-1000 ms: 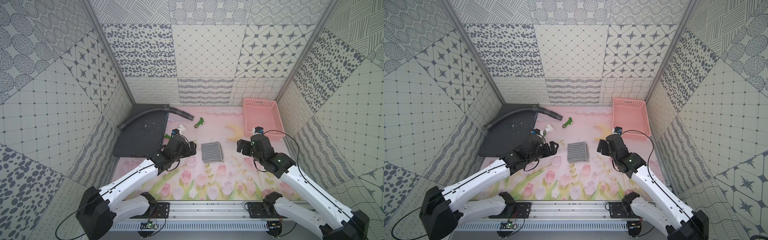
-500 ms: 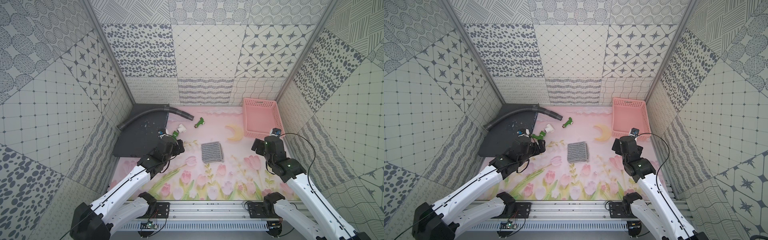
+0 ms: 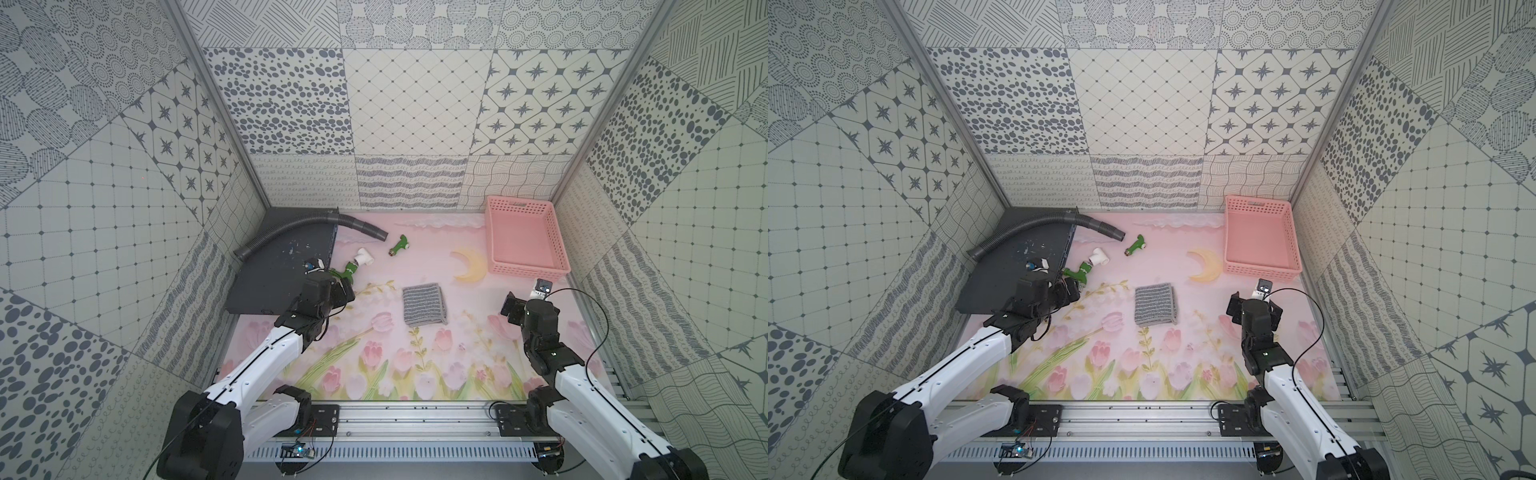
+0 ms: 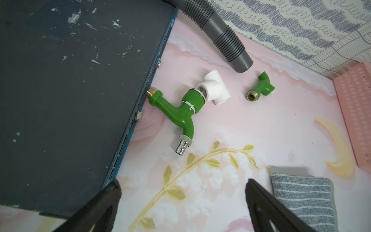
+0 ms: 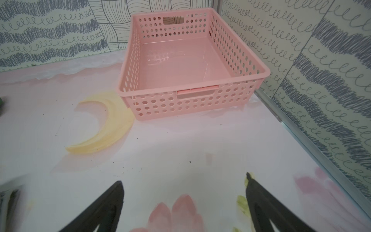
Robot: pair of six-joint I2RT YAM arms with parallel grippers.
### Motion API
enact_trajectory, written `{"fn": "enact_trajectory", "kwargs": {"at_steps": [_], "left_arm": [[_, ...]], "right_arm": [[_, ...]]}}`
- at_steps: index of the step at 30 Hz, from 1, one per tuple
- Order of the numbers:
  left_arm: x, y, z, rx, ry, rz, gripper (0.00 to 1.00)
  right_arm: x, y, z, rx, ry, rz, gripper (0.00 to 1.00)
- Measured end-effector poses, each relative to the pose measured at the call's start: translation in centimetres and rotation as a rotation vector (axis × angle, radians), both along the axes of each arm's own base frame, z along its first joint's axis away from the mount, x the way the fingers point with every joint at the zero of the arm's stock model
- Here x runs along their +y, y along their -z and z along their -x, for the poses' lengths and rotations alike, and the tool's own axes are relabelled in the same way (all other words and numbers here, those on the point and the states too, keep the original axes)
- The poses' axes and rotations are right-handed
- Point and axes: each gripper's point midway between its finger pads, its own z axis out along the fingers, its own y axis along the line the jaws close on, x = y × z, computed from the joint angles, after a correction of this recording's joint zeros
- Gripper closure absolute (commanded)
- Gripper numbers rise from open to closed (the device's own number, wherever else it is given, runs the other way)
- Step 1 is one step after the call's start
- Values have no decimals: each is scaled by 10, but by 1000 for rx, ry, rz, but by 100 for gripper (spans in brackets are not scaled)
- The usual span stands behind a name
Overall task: Fold the square dishcloth
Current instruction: Reset both arms
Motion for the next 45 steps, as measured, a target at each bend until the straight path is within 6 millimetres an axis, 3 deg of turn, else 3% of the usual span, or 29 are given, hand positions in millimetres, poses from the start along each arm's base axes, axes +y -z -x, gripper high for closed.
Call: {"fn": "enact_trajectory", "kwargs": {"at_steps": [6, 12, 19, 23, 26, 34, 41, 45], "left_arm": [[8, 9, -9, -40, 33, -33, 1], [14, 22, -18, -77, 68, -58, 1], [19, 30, -24, -113, 103, -55, 1], [16, 26, -26, -146, 131, -47, 1], [13, 24, -27, -163, 153, -50, 1], [14, 44, -19, -165, 184, -104, 1], [12, 49, -18, -195, 217, -140, 1], [9, 63, -21, -192, 247, -160, 1]], "right_arm": [[-8, 9, -24, -42, -7, -10, 3], [-3, 18, -49, -81, -64, -13, 3], [4, 10, -70, -151, -136, 1, 3], [5, 28, -80, -140, -158, -6, 3], [4, 39, -81, -107, -167, -14, 3], [3, 20, -88, -180, -164, -13, 3], [3, 15, -90, -202, -163, -11, 3], [3, 15, -90, -202, -163, -11, 3]]}}
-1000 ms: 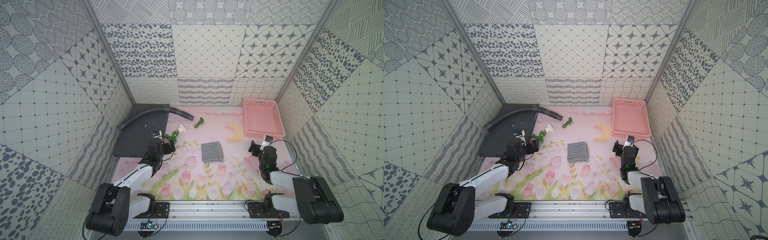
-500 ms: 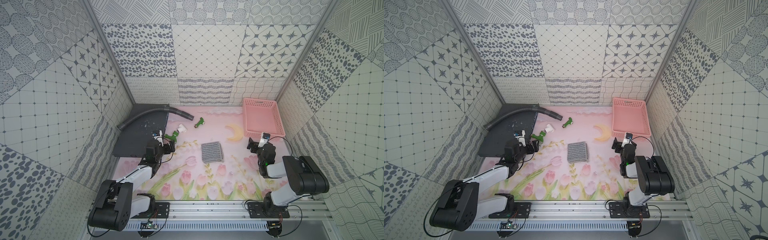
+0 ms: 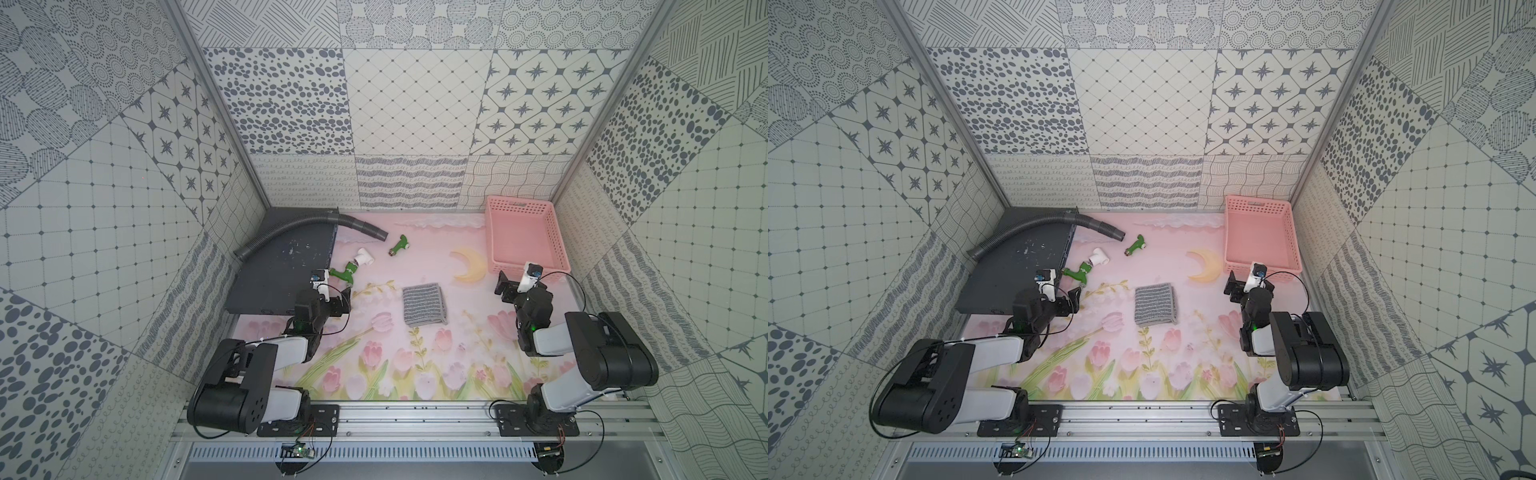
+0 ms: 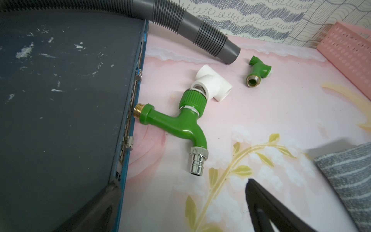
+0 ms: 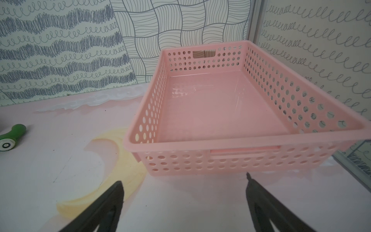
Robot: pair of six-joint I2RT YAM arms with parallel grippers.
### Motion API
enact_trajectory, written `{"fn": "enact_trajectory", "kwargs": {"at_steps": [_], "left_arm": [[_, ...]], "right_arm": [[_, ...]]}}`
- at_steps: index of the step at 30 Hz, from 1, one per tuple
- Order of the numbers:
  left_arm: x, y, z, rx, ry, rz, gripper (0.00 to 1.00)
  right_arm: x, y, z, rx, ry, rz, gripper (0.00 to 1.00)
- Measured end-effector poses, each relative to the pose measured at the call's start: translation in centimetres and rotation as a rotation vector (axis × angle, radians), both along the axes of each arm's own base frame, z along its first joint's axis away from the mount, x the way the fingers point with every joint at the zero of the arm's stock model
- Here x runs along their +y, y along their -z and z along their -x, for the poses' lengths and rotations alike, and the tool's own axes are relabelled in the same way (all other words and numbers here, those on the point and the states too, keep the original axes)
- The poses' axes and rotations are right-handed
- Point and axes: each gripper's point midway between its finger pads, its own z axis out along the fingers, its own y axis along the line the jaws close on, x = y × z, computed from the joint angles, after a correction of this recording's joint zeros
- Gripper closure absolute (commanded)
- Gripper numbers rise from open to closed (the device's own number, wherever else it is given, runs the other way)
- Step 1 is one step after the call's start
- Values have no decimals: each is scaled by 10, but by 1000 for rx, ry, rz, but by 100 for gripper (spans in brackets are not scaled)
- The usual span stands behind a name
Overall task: Fold the square dishcloth
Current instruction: Reset both arms
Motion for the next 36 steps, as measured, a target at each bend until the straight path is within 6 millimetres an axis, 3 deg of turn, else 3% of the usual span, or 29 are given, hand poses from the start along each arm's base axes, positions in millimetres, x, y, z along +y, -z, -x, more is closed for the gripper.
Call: {"fn": "enact_trajectory", "kwargs": {"at_steps": [15, 30, 36], "left_arm": [[0, -8, -34, -52, 23, -24, 1], [2, -2, -33, -18, 19, -24, 1], [2, -2, -33, -17, 19, -24, 1]], "right_arm": [[0, 0, 0, 0, 0, 0, 3], [0, 2, 0, 9, -2, 0, 3], [10, -4, -18, 27, -56, 1, 3]]}}
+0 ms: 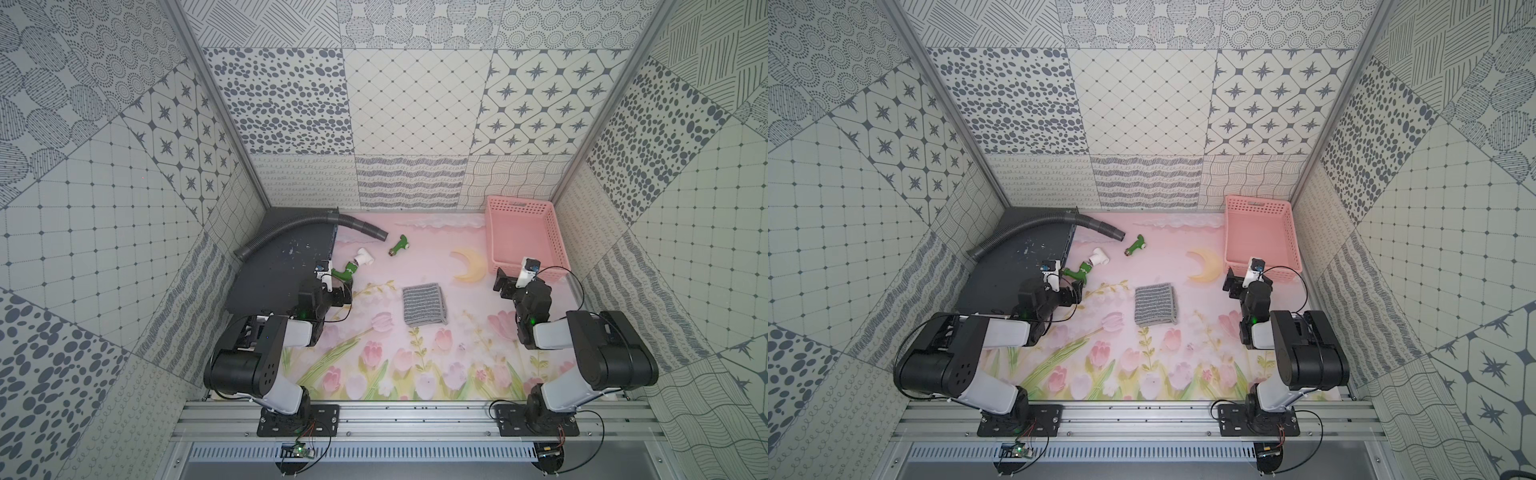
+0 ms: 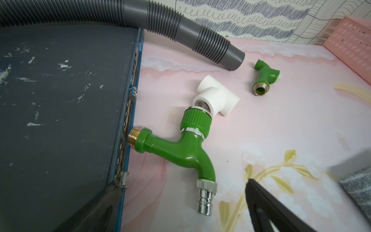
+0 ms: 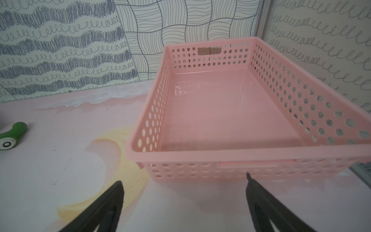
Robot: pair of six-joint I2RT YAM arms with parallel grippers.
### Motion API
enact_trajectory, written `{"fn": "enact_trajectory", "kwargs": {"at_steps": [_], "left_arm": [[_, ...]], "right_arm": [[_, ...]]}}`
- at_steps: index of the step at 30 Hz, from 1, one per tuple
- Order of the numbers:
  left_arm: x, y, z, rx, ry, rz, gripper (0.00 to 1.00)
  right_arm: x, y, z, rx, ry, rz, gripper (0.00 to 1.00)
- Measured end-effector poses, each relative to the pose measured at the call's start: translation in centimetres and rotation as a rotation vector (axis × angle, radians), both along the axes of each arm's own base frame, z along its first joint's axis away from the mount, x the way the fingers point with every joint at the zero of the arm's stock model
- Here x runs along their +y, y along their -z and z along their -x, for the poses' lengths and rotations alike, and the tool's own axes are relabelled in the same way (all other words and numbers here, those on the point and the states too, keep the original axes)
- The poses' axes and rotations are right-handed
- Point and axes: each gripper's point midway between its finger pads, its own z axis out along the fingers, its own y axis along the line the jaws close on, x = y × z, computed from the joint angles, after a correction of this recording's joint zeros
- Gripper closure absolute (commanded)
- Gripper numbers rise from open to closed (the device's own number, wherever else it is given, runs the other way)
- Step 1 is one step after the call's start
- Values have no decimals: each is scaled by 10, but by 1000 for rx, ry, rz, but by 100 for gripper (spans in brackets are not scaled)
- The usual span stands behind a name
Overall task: Fold the square dishcloth
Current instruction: Reset both arms
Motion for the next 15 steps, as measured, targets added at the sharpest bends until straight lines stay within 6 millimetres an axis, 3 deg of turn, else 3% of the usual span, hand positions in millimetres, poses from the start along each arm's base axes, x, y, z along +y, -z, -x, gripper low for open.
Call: {"fn": "enact_trajectory", "kwargs": {"at_steps": [7, 15], "left_arm": [[0, 0, 0, 0, 0, 0, 1], [0, 0, 0, 2, 0, 0, 1]], "right_arm": [[14, 7, 6, 13, -87, 11, 3], [15, 6, -4, 43, -91, 13, 3]]}}
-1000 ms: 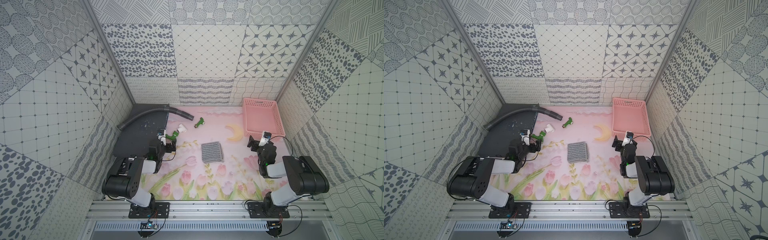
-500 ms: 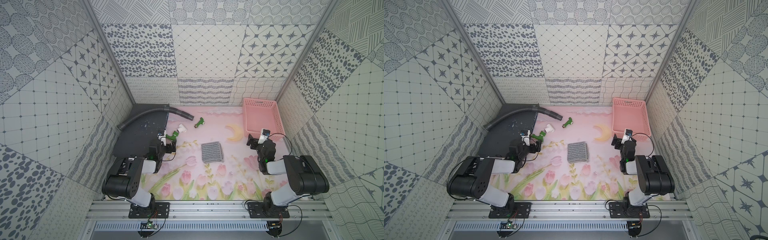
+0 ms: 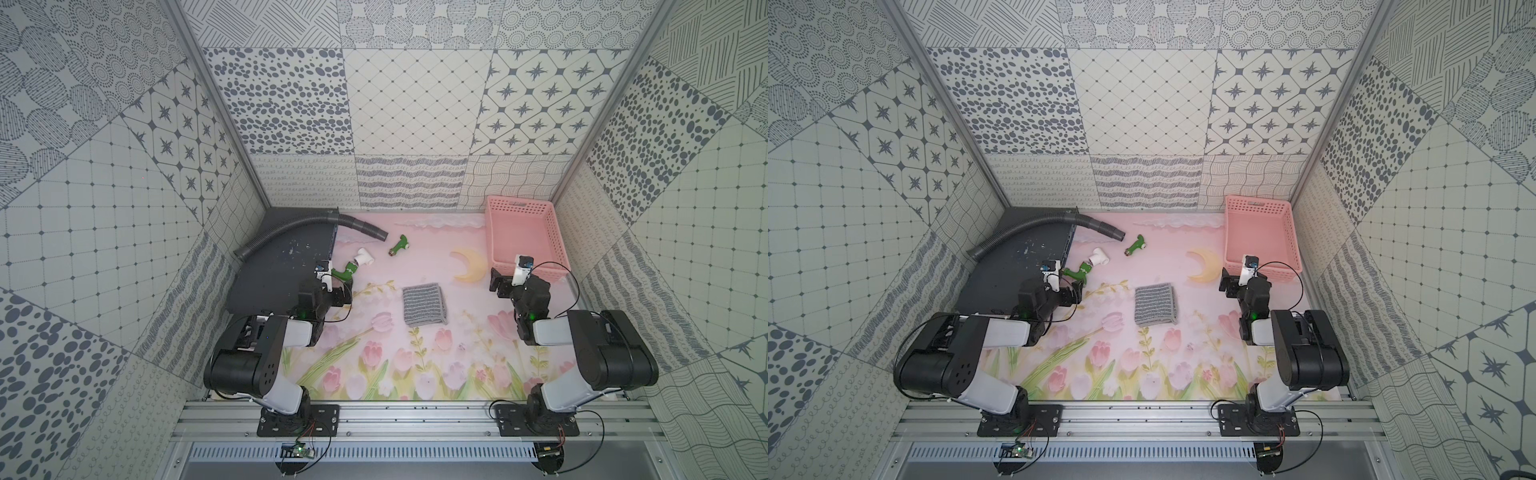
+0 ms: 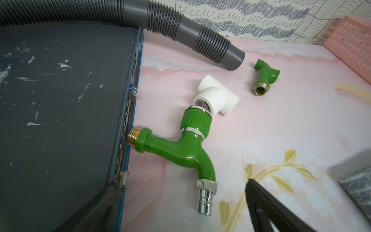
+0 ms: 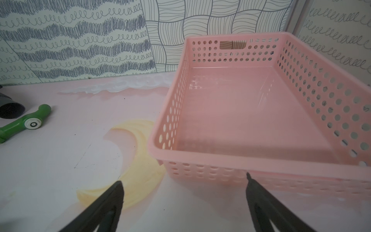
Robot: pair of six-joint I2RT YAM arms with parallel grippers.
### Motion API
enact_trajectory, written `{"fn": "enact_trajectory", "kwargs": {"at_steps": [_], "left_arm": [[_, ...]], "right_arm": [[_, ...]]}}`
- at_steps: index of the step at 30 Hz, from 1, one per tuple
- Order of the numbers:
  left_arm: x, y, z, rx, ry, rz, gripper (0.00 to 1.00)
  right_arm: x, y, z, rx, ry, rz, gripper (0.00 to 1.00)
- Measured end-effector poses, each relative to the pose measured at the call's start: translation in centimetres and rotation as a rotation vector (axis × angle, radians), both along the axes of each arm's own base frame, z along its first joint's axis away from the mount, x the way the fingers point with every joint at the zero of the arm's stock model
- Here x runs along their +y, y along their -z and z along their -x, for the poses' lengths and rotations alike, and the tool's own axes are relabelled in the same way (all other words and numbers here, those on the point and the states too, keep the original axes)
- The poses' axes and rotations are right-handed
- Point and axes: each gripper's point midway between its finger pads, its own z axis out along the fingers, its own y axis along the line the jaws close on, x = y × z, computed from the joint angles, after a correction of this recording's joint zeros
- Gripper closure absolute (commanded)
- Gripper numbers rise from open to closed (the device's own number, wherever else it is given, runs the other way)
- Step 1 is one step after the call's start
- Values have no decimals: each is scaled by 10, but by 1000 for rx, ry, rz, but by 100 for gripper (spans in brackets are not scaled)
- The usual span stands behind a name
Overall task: Fold the square dishcloth
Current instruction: Reset both arms
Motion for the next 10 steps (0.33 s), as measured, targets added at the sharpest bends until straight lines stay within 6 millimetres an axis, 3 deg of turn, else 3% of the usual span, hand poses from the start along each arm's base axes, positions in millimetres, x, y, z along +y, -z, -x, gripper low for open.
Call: {"fn": "enact_trajectory", "kwargs": {"at_steps": [10], "left_arm": [[0, 0, 0, 1, 0, 0, 1]], "right_arm": [[0, 4, 1, 18, -1, 2, 3]]}}
